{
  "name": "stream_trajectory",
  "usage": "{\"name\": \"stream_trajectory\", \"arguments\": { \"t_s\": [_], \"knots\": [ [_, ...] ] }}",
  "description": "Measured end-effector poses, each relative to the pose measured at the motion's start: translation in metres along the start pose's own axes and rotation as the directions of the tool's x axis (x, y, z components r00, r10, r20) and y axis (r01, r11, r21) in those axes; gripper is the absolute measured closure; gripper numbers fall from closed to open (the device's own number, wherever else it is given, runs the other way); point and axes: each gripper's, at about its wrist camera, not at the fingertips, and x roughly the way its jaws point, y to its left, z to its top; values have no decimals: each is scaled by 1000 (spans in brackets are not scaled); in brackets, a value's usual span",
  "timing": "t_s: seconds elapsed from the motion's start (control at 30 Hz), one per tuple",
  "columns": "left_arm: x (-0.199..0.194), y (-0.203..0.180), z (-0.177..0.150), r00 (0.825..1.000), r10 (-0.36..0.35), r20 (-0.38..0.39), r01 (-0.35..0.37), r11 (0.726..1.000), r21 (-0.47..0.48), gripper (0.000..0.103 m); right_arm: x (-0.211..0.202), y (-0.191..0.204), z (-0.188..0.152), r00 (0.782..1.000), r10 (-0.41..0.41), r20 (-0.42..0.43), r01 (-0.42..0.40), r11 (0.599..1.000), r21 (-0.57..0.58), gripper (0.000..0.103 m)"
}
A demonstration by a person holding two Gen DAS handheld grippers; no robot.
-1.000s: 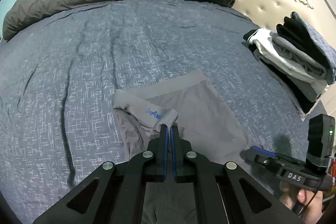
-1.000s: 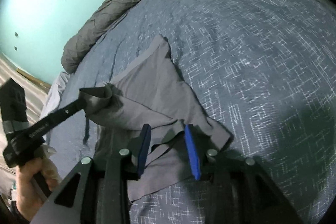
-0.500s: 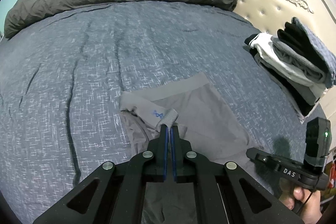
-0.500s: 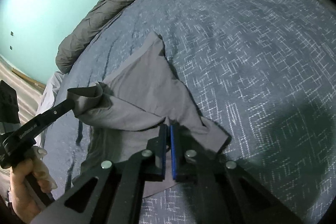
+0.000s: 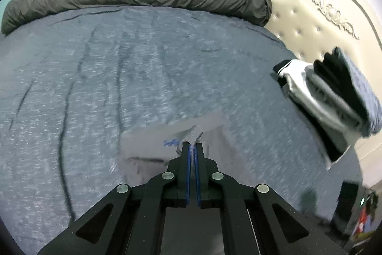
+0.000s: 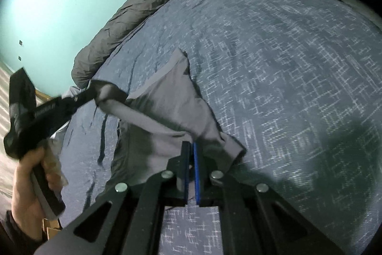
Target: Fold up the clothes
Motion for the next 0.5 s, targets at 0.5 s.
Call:
{"name": "stream_trajectory", "arguments": {
  "t_s": [0.5],
  "knots": [
    [82, -44, 42, 993, 56, -106, -51, 998, 47, 100, -6, -24, -3, 1000, 11, -26, -10, 1000, 29, 100]
  ]
}}
